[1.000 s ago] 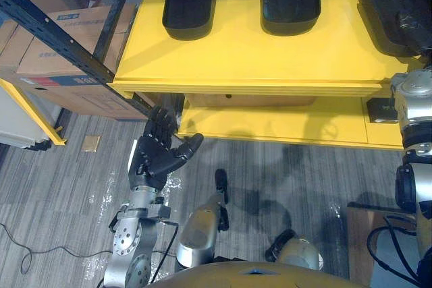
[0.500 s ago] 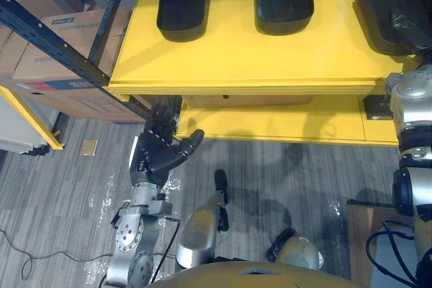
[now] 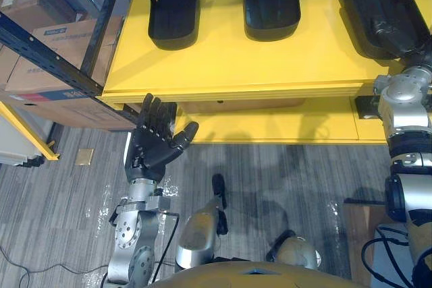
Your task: Walk over and take three plastic housings, then place them on the shelf
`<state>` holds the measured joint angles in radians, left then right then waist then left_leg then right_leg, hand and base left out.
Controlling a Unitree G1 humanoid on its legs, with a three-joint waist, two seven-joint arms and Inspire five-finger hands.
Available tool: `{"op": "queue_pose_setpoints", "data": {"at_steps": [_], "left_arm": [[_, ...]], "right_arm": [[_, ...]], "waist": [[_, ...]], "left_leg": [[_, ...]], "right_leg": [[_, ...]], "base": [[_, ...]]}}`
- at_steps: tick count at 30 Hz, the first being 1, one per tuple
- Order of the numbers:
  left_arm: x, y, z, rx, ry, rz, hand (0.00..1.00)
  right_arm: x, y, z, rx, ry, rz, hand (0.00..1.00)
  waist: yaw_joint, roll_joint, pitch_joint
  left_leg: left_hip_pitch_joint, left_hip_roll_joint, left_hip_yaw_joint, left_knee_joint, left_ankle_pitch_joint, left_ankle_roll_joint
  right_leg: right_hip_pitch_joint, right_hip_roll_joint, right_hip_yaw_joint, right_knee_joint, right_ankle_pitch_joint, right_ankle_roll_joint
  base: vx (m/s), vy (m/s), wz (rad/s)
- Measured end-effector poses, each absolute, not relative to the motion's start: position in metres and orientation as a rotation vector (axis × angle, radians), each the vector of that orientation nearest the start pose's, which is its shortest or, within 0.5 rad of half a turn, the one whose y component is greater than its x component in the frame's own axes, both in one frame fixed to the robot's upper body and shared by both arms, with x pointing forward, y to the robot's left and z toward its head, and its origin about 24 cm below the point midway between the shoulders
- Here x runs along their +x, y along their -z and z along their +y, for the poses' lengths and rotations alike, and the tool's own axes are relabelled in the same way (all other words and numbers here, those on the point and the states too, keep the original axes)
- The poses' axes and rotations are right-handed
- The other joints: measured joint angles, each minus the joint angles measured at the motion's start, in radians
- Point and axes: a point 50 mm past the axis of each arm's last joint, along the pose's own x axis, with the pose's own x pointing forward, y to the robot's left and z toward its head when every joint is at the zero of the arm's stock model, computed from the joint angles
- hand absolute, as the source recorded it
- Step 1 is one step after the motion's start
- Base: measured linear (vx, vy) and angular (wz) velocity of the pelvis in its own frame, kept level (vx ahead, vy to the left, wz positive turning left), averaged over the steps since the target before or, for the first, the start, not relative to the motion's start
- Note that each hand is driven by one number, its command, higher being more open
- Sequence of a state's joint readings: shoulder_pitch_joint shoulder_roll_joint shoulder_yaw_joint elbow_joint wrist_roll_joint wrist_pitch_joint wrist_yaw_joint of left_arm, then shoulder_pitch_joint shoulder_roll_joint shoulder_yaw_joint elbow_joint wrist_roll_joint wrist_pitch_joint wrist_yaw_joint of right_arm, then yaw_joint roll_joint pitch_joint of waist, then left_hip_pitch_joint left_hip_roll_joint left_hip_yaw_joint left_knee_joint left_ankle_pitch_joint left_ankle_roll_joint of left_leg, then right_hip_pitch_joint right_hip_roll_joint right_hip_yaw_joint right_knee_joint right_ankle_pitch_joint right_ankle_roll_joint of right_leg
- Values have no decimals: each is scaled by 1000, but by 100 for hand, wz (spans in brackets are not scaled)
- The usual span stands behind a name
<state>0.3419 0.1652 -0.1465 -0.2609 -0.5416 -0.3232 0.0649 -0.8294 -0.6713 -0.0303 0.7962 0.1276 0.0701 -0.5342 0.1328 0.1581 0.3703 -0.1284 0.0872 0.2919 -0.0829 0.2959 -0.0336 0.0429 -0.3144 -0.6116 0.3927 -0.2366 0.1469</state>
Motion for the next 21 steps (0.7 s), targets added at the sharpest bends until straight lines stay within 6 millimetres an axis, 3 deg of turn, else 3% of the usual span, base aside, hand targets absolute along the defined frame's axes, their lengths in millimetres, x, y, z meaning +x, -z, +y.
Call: {"op": "queue_pose_setpoints", "data": {"at_steps": [16,21], "left_arm": [[188,-61,168,-392,-61,-214,100],[189,-70,166,-398,-41,-252,100]], "right_arm": [[358,-180,-290,-200,734,-262,100],[355,-173,-266,-209,565,-260,100]], "waist": [[-27,1,-4],[-26,-2,-49]], "left_leg": [[50,11,11,-1,-25,6],[59,12,11,-1,-26,8]], "right_leg": [[93,42,-15,-112,49,13],[137,61,-39,-158,65,16]], "base": [[8,-13,-1],[-1,-30,9]]}}
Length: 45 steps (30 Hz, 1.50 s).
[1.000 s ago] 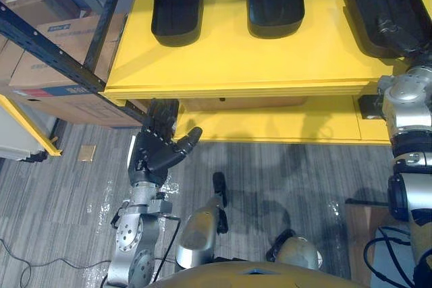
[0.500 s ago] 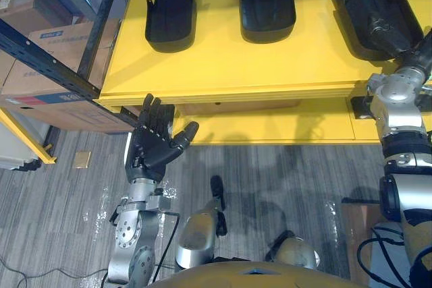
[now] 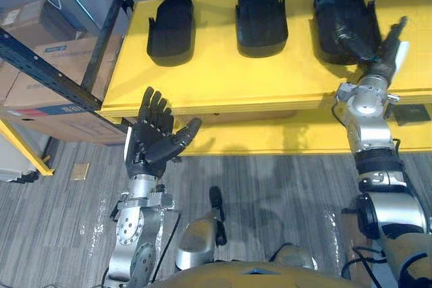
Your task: Walk over and take three plastic housings, then place them on the shelf
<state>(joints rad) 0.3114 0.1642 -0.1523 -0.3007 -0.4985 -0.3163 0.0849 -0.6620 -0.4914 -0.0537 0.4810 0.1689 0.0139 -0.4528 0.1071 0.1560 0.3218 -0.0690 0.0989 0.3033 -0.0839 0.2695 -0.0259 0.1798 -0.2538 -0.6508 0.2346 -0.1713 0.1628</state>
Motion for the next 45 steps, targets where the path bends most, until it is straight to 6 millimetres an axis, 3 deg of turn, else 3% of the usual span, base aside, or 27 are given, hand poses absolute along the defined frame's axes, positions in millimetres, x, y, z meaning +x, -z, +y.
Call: {"op": "queue_pose_setpoints", "data": {"at_steps": [3,6,12,16,22,28,31,36,40,45], "left_arm": [[187,-72,167,-398,-40,-262,100],[186,-71,167,-394,-43,-253,100],[185,-70,169,-380,-43,-246,100],[182,-66,170,-380,-52,-229,100],[179,-63,171,-377,-63,-212,100],[179,-63,169,-338,-53,-214,100],[179,-62,169,-308,-54,-206,100],[175,-58,171,-309,-83,-181,100],[172,-52,171,-310,-106,-136,100],[167,-48,173,-314,-128,-109,100]], "right_arm": [[354,-171,-255,-238,440,-242,100],[352,-164,-251,-264,378,-202,100],[345,-149,-260,-343,462,-150,100],[336,-153,-263,-409,498,-195,100],[308,-176,-229,-378,325,-437,100],[295,-161,-171,-302,25,-498,100],[296,-157,-161,-221,-7,-481,100],[310,-142,-155,-119,110,-396,100],[323,-127,-170,-121,287,-297,100],[335,-138,-184,-102,436,-301,100]], "waist": [[2,-4,-21],[4,-24,-47],[-2,-55,-72],[-2,-46,-81],[-9,-55,-103],[-7,-84,-129],[1,-83,-129],[11,-81,-131],[26,-78,-132],[27,-75,-134]], "left_leg": [[7,6,4,-1,-7,6],[9,13,16,-1,-17,11],[14,12,32,-4,-20,16],[17,16,42,-5,-32,12],[8,12,51,-5,-28,20],[12,1,46,-5,-26,21],[12,0,42,-5,-37,13],[12,-2,37,-5,-39,16],[7,-4,31,-5,-33,13],[5,-8,19,-5,-29,16]], "right_leg": [[20,14,-5,-26,11,2],[29,21,-4,-50,25,1],[38,25,4,-85,51,4],[40,31,11,-102,63,4],[40,33,17,-122,74,6],[51,31,10,-130,74,7],[52,31,4,-129,75,9],[57,29,-7,-129,76,10],[58,30,-16,-127,76,10],[63,28,-29,-121,74,9]], "base": [[-43,-9,4],[-41,7,-5],[-47,27,-7],[-68,32,-8],[-13,7,-3],[-1,-7,4],[-68,38,7],[-71,49,7],[-47,33,5],[-17,6,8]]}}
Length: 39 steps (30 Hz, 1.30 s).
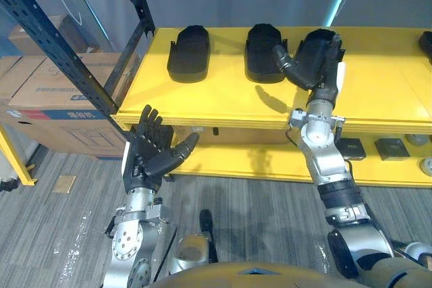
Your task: Walk over and take three plastic housings, then place them on the shelf
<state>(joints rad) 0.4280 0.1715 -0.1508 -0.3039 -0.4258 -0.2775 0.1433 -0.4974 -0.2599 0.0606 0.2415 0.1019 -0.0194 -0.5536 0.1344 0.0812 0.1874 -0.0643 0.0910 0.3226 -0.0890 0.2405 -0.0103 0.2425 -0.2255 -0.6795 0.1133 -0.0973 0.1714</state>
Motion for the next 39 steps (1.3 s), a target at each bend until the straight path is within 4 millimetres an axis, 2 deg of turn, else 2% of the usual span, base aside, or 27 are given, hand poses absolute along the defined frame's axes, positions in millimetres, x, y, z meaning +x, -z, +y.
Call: {"op": "queue_pose_setpoints", "data": {"at_steps": [4,7,14,20,30,39], "left_arm": [[165,-46,172,-327,-132,-101,100],[165,-46,170,-332,-124,-99,100],[165,-41,167,-338,-104,-80,100],[165,-35,169,-355,-115,-54,100],[165,-35,170,-349,-101,-61,100],[167,-31,174,-332,-103,-47,100]], "right_arm": [[346,-151,-195,-103,495,-313,100],[352,-152,-201,-107,519,-293,100],[361,-142,-229,-192,543,-183,100],[367,-127,-251,-205,474,-21,100],[376,-145,-285,-288,466,112,100],[373,-161,-317,-338,555,182,100]], "waist": [[1,3,-1],[0,4,-1],[1,20,-5],[0,21,-5],[1,22,-2],[21,14,5]], "left_leg": [[-1,0,-5,0,0,0],[-3,0,-9,0,1,0],[-18,-1,-20,0,8,6],[-18,-5,-23,0,8,6],[-15,-12,-23,0,8,6],[-6,-9,-15,0,3,12]], "right_leg": [[-1,-1,-4,8,-6,-4],[-2,-1,-7,11,-9,-5],[-18,-11,-17,31,-13,-3],[-22,-20,-18,47,-17,-1],[-24,-33,-19,61,-24,-7],[-13,-26,-13,36,-19,-1]], "base": [[-18,4,2],[-38,13,3],[-41,21,5],[-57,35,2],[-56,31,1],[-29,2,-3]]}}
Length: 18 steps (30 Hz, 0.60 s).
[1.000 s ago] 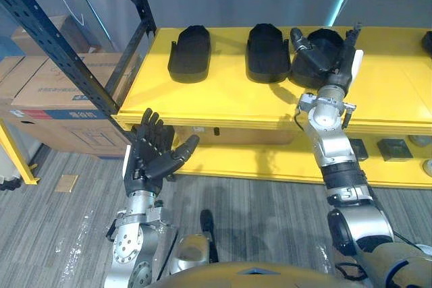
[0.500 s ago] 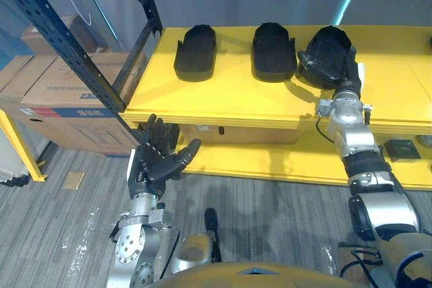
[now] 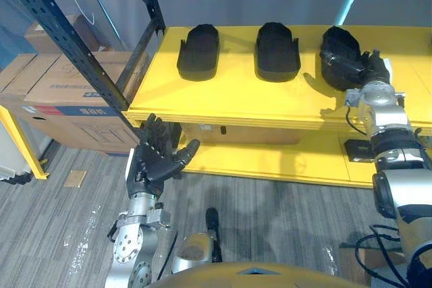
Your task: Walk over and take three plastic housings, then place them on the shelf
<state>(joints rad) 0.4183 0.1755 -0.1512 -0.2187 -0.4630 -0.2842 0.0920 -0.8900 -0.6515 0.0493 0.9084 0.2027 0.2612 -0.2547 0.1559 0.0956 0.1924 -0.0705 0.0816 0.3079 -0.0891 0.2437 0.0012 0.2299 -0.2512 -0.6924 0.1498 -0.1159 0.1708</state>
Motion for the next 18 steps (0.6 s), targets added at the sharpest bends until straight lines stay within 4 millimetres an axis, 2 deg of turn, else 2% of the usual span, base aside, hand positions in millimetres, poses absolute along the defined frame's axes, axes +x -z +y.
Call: {"op": "queue_pose_setpoints", "data": {"at_steps": [6,11,18], "left_arm": [[170,-27,175,-318,-96,-33,100],[170,-27,173,-318,-80,-31,100],[170,-27,172,-322,-74,-31,100]], "right_arm": [[374,-178,-326,-338,587,174,100],[374,-194,-331,-345,600,139,100],[376,-189,-328,-361,545,172,100]], "waist": [[4,-16,10],[6,-17,12],[3,-16,12]], "left_leg": [[10,2,2,0,0,4],[12,1,2,0,2,6],[19,1,5,0,4,4]], "right_leg": [[26,13,1,-29,6,7],[32,13,0,-32,5,5],[34,18,6,-26,3,2]], "base": [[7,-16,-1],[5,-6,0],[-46,13,-3]]}}
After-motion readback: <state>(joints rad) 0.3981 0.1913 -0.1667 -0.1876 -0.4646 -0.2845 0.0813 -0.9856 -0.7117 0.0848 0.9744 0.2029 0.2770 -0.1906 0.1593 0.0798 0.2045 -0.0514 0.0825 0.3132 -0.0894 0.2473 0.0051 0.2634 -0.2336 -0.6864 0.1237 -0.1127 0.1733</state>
